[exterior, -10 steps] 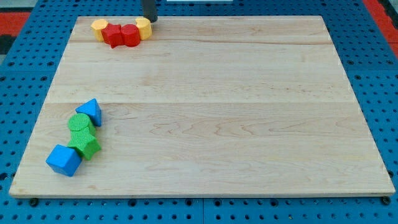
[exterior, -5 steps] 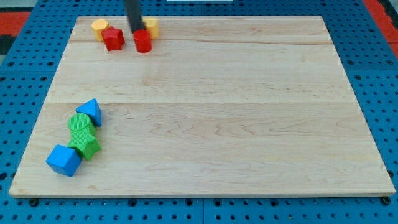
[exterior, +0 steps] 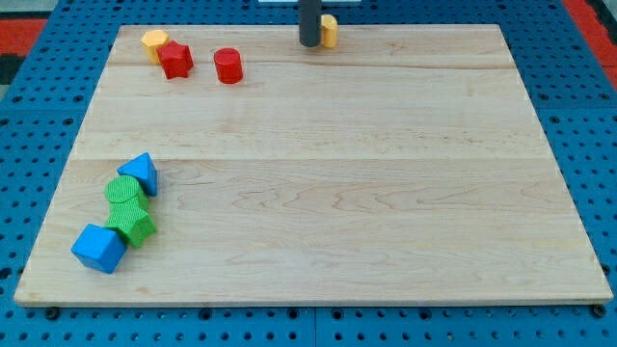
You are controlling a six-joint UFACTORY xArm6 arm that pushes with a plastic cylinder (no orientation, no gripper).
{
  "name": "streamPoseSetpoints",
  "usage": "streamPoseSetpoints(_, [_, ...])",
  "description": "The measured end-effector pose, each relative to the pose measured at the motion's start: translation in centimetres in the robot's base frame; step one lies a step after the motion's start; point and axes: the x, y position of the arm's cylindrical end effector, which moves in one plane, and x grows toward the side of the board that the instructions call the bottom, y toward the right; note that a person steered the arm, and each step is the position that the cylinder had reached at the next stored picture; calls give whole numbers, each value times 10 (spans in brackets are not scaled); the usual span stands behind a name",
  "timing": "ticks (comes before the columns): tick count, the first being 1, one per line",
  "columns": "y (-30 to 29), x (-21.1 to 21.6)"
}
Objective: Separate yellow heart from group of red blocks and yellow hexagon
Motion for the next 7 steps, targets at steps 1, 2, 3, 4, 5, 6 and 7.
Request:
streamPoseSetpoints(1, [-73,-9])
streamPoseSetpoints(2, [-82,-32])
streamPoseSetpoints(3, [-69,-32])
streamPoseSetpoints(4, [-15,-30])
streamPoseSetpoints(5, [55,-31])
streamPoseSetpoints(6, [80,-25])
streamPoseSetpoints(7, [97,-6])
